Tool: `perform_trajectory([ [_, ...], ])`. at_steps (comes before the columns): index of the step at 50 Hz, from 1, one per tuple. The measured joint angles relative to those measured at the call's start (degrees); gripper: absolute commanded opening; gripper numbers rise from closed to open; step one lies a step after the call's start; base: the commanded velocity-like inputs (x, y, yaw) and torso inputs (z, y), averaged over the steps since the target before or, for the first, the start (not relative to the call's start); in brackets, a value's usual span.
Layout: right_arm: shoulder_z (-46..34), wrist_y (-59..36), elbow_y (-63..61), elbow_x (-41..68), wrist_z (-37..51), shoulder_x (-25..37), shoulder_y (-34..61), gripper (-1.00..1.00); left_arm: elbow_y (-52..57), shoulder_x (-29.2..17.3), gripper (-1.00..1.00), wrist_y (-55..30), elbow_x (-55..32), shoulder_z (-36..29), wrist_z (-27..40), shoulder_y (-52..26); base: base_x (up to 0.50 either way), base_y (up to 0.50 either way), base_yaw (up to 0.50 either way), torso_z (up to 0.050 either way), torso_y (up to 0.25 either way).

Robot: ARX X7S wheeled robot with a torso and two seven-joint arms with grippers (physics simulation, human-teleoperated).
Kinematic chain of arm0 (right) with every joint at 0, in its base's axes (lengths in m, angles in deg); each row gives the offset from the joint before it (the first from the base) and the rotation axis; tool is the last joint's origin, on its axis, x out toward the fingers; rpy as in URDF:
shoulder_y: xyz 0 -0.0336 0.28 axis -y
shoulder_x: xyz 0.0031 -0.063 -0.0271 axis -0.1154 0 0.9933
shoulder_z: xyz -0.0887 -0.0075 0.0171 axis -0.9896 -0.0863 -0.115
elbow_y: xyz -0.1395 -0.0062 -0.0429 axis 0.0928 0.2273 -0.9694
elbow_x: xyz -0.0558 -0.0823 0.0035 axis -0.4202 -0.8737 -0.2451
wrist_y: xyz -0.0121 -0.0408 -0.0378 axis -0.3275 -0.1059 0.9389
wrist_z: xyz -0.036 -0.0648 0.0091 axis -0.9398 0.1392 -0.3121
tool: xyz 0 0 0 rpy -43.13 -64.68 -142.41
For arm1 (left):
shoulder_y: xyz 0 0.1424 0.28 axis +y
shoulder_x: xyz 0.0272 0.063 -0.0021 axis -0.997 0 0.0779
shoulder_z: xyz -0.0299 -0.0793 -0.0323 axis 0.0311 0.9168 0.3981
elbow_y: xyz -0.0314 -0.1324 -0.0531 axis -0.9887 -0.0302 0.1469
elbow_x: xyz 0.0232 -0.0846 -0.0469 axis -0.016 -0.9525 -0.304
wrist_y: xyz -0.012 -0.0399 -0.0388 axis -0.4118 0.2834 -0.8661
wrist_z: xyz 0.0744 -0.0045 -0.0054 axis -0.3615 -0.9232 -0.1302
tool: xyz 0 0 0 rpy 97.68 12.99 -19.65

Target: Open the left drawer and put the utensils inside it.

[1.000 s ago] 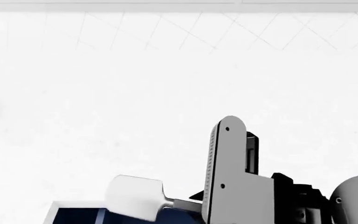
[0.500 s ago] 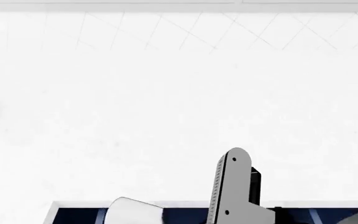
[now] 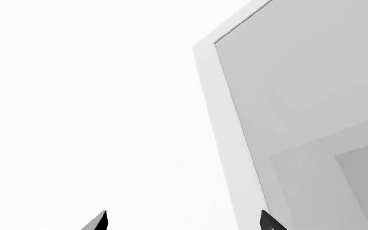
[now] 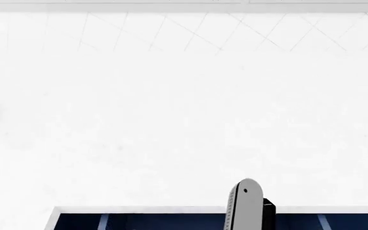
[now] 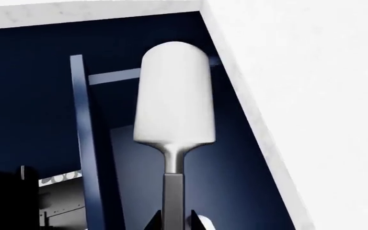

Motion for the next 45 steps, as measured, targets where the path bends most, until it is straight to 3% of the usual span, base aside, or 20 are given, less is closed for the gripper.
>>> perform_trajectory([
  [45,-3.3,-7.1,2.6,-1.1,-1.2,-1.0,-0.8,-1.0,0.0,0.6,1.0,0.4,0.6,-0.5,-0.1,0.0,0.0,0.0,0.0,0.0,0.0],
])
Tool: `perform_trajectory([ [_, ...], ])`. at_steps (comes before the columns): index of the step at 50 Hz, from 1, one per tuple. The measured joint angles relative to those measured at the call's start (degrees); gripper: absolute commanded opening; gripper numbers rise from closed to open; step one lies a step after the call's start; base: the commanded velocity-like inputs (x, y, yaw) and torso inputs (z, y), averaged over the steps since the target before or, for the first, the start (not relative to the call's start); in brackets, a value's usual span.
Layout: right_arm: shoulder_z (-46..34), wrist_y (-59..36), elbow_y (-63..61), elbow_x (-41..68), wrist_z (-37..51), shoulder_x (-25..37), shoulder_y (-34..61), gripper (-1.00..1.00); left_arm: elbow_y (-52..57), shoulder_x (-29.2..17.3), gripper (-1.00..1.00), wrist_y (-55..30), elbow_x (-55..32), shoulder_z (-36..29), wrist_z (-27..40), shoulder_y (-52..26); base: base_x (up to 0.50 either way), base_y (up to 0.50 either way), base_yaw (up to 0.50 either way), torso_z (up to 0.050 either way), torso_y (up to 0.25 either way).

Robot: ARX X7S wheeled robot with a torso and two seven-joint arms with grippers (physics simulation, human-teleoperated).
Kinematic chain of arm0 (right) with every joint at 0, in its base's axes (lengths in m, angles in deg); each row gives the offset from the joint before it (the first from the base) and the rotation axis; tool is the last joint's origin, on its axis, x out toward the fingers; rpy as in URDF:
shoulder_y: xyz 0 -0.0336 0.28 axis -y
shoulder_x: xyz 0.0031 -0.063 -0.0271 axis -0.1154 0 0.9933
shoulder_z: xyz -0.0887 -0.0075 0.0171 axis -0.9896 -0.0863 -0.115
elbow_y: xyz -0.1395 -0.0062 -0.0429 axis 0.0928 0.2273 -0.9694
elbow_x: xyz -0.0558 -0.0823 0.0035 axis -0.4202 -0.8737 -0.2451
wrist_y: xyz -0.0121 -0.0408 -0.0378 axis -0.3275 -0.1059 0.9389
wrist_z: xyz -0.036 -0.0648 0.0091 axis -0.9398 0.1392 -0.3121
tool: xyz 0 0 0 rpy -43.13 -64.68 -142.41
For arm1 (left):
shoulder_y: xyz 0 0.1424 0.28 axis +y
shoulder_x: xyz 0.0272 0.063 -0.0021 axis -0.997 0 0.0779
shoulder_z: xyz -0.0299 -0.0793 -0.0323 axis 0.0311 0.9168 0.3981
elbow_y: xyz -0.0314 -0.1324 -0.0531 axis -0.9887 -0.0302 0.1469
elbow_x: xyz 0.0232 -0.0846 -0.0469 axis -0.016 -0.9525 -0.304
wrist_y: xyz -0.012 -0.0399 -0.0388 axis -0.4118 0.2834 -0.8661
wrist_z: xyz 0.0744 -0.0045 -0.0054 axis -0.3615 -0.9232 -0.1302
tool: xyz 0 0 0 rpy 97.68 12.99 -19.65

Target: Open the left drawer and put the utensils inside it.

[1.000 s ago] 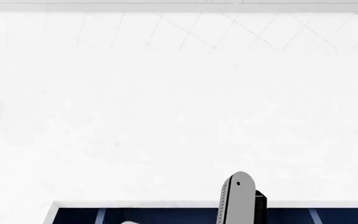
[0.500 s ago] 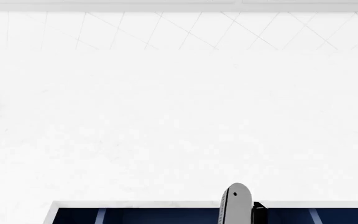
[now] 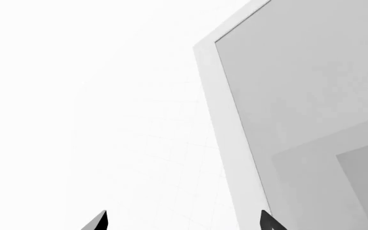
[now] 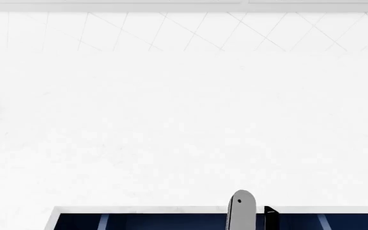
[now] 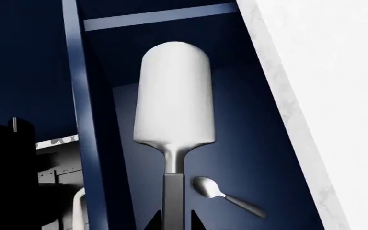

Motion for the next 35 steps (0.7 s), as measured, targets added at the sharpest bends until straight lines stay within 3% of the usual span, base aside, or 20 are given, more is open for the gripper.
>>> perform_trajectory([
  [18,-0.2,-2.2,0.5,-1.0,-1.4,-1.3,0.5,-1.0,0.0,0.1,1.0,0.3,0.7,-0.8,0.0,0.0,0.0,0.0,0.0,0.001,0.001],
  [19,-0.2,-2.3,0.6,-1.2,-1.4,-1.3,0.4,1.0,0.0,0.1,1.0,0.3,0.8,-0.9,0.0,0.0,0.0,0.0,0.0,0.0,0.0],
  [35,0.6,-3.4,0.7,-3.1,-1.7,-1.6,1.0,1.0,0.0,0.1,1.0,0.6,1.4,-1.7,0.2,0.0,0.0,0.0,0.0,0.0,0.0],
])
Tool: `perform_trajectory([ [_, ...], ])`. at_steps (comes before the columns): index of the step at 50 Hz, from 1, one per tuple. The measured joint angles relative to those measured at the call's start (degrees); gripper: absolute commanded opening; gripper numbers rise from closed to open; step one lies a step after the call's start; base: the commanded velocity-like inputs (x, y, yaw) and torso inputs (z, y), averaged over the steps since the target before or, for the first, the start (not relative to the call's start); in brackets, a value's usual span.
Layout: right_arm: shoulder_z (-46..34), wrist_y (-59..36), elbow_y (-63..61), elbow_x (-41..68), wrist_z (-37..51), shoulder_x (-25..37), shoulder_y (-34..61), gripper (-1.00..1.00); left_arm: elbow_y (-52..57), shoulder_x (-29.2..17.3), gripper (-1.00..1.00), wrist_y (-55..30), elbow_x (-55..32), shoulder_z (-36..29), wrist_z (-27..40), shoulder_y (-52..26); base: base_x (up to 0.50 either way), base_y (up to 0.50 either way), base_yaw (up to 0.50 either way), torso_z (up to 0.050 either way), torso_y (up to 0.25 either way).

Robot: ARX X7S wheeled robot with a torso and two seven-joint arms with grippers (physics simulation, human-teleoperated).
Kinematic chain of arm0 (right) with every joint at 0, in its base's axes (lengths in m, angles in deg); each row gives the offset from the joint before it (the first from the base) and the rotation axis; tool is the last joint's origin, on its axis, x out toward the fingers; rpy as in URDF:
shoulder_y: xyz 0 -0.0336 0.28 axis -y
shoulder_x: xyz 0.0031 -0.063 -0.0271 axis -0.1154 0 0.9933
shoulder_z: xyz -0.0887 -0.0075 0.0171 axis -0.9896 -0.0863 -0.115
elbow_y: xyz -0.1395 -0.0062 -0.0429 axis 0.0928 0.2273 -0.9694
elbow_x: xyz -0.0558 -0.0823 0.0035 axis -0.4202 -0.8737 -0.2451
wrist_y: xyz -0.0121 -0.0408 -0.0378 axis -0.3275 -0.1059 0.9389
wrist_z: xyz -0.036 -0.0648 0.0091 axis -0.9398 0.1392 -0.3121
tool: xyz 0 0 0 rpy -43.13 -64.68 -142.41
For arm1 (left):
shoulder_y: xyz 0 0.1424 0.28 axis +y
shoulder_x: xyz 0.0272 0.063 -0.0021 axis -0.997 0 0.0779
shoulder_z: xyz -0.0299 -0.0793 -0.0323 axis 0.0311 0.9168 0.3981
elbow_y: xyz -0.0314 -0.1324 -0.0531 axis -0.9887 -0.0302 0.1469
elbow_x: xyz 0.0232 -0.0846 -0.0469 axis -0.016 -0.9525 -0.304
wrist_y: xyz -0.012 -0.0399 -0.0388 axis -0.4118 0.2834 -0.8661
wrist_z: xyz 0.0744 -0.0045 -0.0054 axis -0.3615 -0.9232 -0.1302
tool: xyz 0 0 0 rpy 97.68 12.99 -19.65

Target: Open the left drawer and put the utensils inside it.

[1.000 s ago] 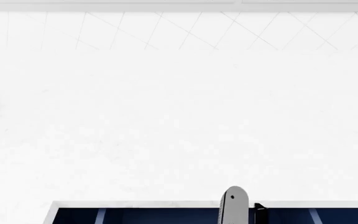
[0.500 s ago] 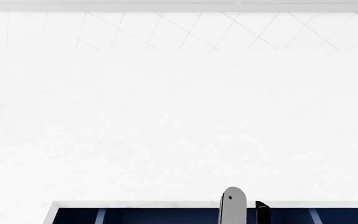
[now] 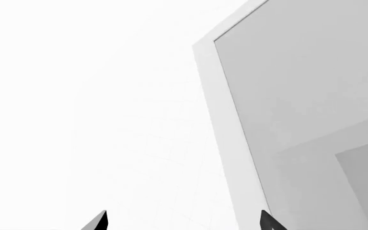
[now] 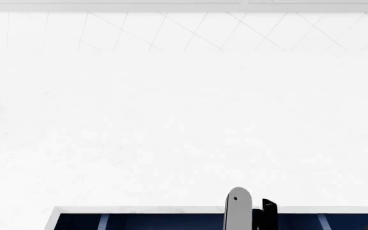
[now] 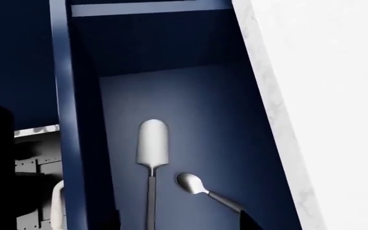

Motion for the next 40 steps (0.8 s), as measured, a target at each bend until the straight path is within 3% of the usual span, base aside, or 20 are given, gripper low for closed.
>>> perform_trajectory([
  [9,0.2,-0.2,0.1,-0.2,0.0,-0.1,0.4,1.0,0.0,-0.3,1.0,-0.2,0.1,-0.1,0.2,0.0,0.0,0.0,0.0,0.0,0.0],
  [40,8.2,3.4,2.4,11.0,4.7,-0.7,20.8,1.0,0.0,-0.2,1.0,-0.3,-0.6,0.5,0.2,0.0,0.0,0.0,0.0,0.0,0.0],
])
